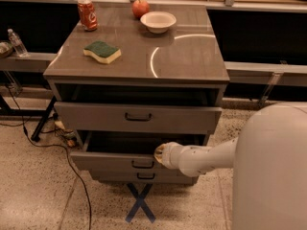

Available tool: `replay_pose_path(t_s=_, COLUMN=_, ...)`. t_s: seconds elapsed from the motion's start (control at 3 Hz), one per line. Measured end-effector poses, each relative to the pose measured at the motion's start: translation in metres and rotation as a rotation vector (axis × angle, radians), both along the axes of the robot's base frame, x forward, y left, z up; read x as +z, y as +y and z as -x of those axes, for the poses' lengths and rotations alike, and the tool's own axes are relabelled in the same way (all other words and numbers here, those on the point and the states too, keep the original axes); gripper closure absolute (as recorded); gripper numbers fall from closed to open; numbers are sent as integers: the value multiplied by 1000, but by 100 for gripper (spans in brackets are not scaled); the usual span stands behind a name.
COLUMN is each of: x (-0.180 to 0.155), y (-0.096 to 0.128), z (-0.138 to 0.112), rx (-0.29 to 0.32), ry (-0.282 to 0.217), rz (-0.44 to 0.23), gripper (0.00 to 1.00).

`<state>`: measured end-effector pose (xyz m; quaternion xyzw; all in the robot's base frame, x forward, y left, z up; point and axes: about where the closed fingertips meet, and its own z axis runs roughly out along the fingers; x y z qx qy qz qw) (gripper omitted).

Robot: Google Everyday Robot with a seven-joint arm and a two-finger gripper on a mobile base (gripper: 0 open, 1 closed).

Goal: Close middle drawer

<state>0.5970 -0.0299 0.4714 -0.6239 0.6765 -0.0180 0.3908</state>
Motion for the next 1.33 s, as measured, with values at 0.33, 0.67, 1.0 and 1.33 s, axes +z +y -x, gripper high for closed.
replay_pose_path(t_s=0.33, x=10, y=4, z=-28, rx=-11, ry=-44, rz=-31, gripper=100)
replay_pose_path(t_s=0.67, x=7, y=-3, z=-23, rx=-8, ry=-7, rz=-23, gripper=100)
replay_pose_path(t_s=1.0, x=-9, y=-27, z=0, rx=-19, ry=74, rz=1, gripper=100)
replay_pose_path(t_s=1.33, x=-12, y=-37, z=12, rx=-20, ry=108, rz=12, gripper=100)
